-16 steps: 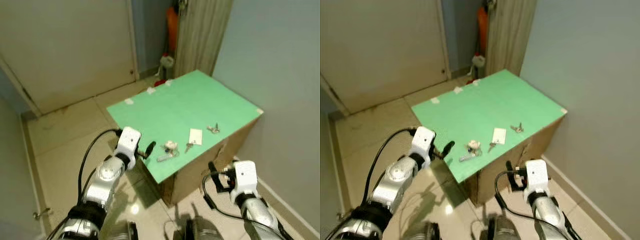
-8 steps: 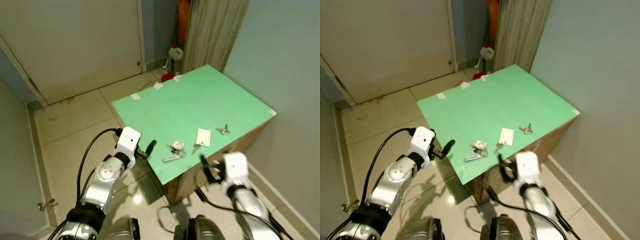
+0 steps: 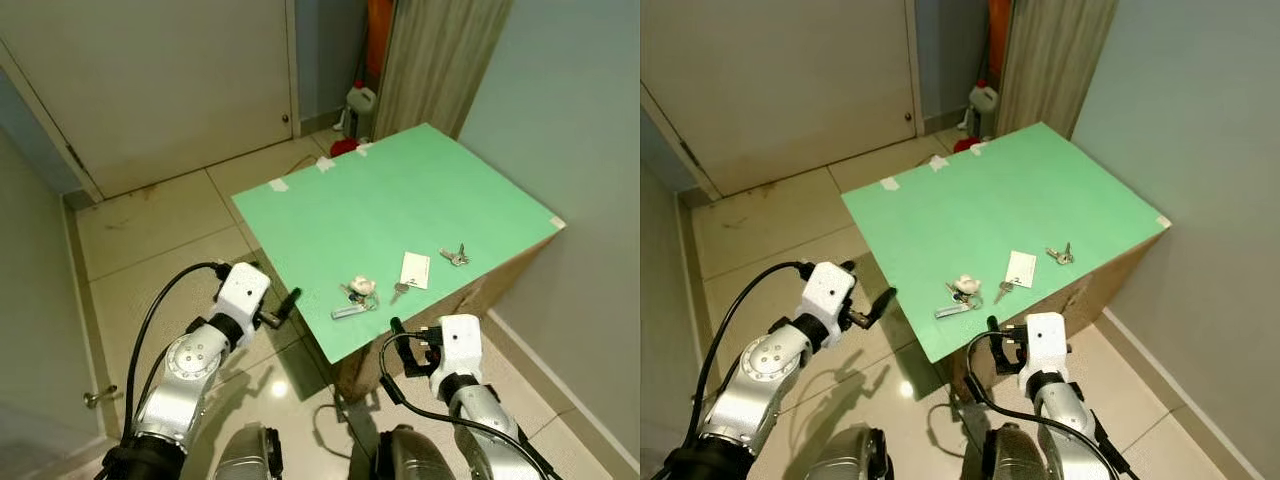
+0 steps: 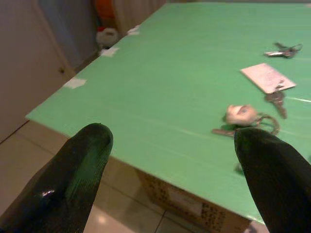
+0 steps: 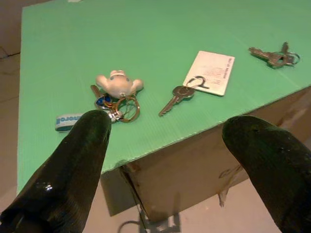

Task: Hang keys on a hook

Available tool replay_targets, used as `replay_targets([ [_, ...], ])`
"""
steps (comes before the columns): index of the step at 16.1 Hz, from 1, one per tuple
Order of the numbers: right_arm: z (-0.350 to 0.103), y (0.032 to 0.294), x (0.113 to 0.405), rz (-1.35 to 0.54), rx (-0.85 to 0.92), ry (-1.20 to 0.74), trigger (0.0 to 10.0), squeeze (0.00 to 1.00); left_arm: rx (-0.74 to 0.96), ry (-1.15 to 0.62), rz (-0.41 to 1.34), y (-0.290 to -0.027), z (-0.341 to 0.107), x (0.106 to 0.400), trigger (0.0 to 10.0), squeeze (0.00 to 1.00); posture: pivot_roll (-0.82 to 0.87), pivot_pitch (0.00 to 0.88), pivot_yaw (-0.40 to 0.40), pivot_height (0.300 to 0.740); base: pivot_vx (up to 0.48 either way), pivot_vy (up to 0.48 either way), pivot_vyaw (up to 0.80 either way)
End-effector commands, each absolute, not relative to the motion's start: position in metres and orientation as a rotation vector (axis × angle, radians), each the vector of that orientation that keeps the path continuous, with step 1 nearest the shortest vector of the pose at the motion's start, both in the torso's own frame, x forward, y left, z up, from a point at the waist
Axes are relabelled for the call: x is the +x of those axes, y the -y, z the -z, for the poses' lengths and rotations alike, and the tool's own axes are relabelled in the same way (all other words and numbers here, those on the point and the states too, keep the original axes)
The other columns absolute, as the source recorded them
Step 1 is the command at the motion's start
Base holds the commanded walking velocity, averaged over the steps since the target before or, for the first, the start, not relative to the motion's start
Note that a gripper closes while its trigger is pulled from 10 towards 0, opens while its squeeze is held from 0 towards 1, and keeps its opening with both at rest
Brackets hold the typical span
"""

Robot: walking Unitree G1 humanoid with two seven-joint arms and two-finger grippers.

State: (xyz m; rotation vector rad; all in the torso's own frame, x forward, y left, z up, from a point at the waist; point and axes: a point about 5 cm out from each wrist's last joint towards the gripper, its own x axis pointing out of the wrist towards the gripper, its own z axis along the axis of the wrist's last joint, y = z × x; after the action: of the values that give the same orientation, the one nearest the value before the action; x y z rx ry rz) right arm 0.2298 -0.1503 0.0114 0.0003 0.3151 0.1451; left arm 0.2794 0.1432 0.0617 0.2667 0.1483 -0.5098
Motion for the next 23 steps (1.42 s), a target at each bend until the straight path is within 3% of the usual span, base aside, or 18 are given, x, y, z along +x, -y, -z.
replay_targets([
  [1,-0.017,0.155,0.231,-0.123,-0.034,-0.273,10.0,0.0,0.276,-0.135,0.561,-0.137,-0.066,0.283,10.0,0.0,-0.02,0.118,0.014,0.683,0.0,0.0,0.0],
  [5,-0.023,0.2,0.196,0.011,-0.147,-0.279,10.0,0.0,0.274,-0.081,0.687,-0.125,-0.088,0.32,10.0,0.0,-0.17,0.163,-0.011,0.683,0.0,0.0,0.0],
  [6,-0.026,0.217,0.166,0.033,-0.197,-0.318,10.0,0.0,0.281,-0.064,0.742,-0.118,-0.098,0.331,10.0,0.0,-0.24,0.205,-0.024,0.683,0.0,0.0,0.0],
  [8,-0.027,0.227,0.14,0.066,-0.221,-0.361,10.0,0.0,0.265,-0.06,0.805,-0.11,-0.102,0.336,10.0,0.0,-0.3,0.229,-0.024,0.683,0.0,0.0,0.0],
  [12,-0.035,0.225,0.111,0.124,-0.21,-0.39,10.0,0.0,0.278,-0.092,0.889,-0.105,-0.105,0.346,10.0,0.0,-0.37,0.256,-0.008,0.683,0.0,0.0,0.0],
  [14,-0.043,0.22,0.079,0.132,-0.22,-0.441,10.0,0.0,0.334,-0.191,0.793,-0.123,-0.106,0.362,10.0,0.0,-0.46,0.294,-0.011,0.683,0.0,0.0,0.0],
  [17,-0.054,0.225,0.045,0.179,-0.234,-0.505,10.0,0.0,0.345,-0.224,0.751,-0.132,-0.104,0.364,10.0,0.0,-0.52,0.35,-0.028,0.683,0.0,0.0,0.0],
  [23,-0.064,0.214,0.021,0.168,-0.228,-0.572,10.0,0.0,0.366,-0.244,0.791,-0.122,-0.106,0.366,10.0,0.0,-0.56,0.411,-0.041,0.683,0.0,0.0,0.0],
])
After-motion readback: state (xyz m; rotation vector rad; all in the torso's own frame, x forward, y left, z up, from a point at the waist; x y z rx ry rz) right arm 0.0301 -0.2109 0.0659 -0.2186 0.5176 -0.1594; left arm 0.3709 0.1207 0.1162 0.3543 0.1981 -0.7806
